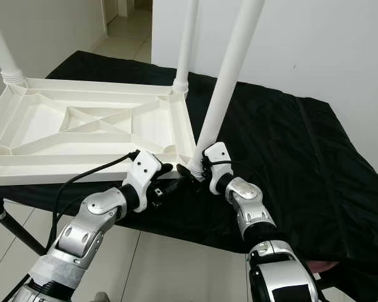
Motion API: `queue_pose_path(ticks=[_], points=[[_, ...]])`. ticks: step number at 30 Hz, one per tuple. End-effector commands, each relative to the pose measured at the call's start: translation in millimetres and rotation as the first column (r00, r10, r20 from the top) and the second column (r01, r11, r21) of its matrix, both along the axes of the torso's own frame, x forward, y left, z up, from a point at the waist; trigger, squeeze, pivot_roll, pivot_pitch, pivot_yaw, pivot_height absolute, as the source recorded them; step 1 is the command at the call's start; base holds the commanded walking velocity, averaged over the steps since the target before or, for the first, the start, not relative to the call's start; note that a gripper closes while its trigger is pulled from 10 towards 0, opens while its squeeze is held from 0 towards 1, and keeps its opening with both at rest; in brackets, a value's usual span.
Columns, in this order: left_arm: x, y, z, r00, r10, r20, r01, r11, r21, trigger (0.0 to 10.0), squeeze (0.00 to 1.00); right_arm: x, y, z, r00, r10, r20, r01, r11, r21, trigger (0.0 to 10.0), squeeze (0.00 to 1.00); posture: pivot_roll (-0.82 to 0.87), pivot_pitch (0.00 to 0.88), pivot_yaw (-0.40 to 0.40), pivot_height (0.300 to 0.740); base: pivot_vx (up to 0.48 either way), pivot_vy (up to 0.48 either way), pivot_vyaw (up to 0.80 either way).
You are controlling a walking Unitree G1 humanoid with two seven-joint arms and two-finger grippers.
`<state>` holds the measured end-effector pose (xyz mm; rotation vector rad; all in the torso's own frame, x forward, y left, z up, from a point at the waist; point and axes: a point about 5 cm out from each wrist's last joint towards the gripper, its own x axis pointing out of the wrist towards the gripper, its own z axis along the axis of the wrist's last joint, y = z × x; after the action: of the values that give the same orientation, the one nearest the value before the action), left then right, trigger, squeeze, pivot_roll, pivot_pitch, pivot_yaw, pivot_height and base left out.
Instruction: Building children table
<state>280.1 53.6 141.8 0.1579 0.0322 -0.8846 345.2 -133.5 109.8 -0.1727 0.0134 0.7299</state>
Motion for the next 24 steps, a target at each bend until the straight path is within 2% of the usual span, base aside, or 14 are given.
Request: queue_pose_path(ticks=[1,4,5,7,9,11,12,23,24], points=[[0.4,-0.5,-0.9,0.999,0.032,0.011,-0.032,0.999,0.014,10.0,0.0,-0.5,5.4,-1.3,0.999,0.043,-0.001,-0.043,0.999,-0.006,10.0,0.0,0.01,0.0,-0.092,0.74,0.0,0.0,0.0],[0.5,-0.5,-1.0,0.999,0.033,0.01,-0.033,0.999,0.014,10.0,0.0,0.7,4.7,-0.8,0.999,0.039,0.005,-0.039,0.999,-0.002,10.0,0.0,0.01,0.0,-0.092,0.74,0.0,0.0,0.0],[0.6,-0.5,-1.0,0.999,0.032,0.011,-0.032,0.999,0.015,10.0,0.0,1.5,4.0,-0.3,1.0,0.028,0.005,-0.028,1.0,0.01,8.7,0.0,0.01,0.0,-0.092,0.74,0.0,0.0,0.0],[0.6,-0.5,-1.1,0.999,0.032,0.011,-0.032,0.999,0.015,10.0,0.0,2.1,3.4,0.0,1.0,0.021,0.005,-0.021,1.0,0.019,8.7,0.0,0.01,0.0,-0.092,0.74,0.0,0.0,0.0],[0.7,-0.6,-1.0,0.999,0.032,0.011,-0.032,0.999,0.014,10.0,0.0,3.0,1.7,0.6,1.0,0.005,0.006,-0.005,0.999,0.04,3.3,0.0,0.01,0.0,-0.092,0.74,0.0,0.0,0.0],[0.7,-0.6,-0.9,0.999,0.031,0.011,-0.032,0.999,0.014,10.0,0.0,3.6,0.8,0.8,1.0,-0.003,0.001,0.003,0.998,0.055,3.3,0.0,0.01,0.0,-0.092,0.74,0.0,0.0,0.0],[0.7,-1.0,-1.1,0.999,0.032,0.01,-0.032,0.999,0.013,10.0,0.0,4.1,-2.7,-0.2,1.0,-0.019,-0.013,0.02,0.997,0.078,0.0,0.0,0.01,0.0,-0.093,0.74,0.0,0.0,0.0],[0.8,-1.2,-1.7,0.999,0.035,0.007,-0.035,0.999,0.009,10.0,0.0,0.5,-10.2,-9.3,0.997,-0.054,-0.056,0.06,0.993,0.106,0.0,0.0,0.01,0.0,-0.093,0.74,0.0,0.0,0.0],[0.6,-1.4,-1.8,0.999,0.035,0.007,-0.035,0.999,0.009,10.0,0.0,0.1,-10.8,-10.6,0.996,-0.067,-0.062,0.073,0.991,0.11,7.6,0.0,0.0,0.0,-0.096,0.74,0.0,0.0,0.0]])
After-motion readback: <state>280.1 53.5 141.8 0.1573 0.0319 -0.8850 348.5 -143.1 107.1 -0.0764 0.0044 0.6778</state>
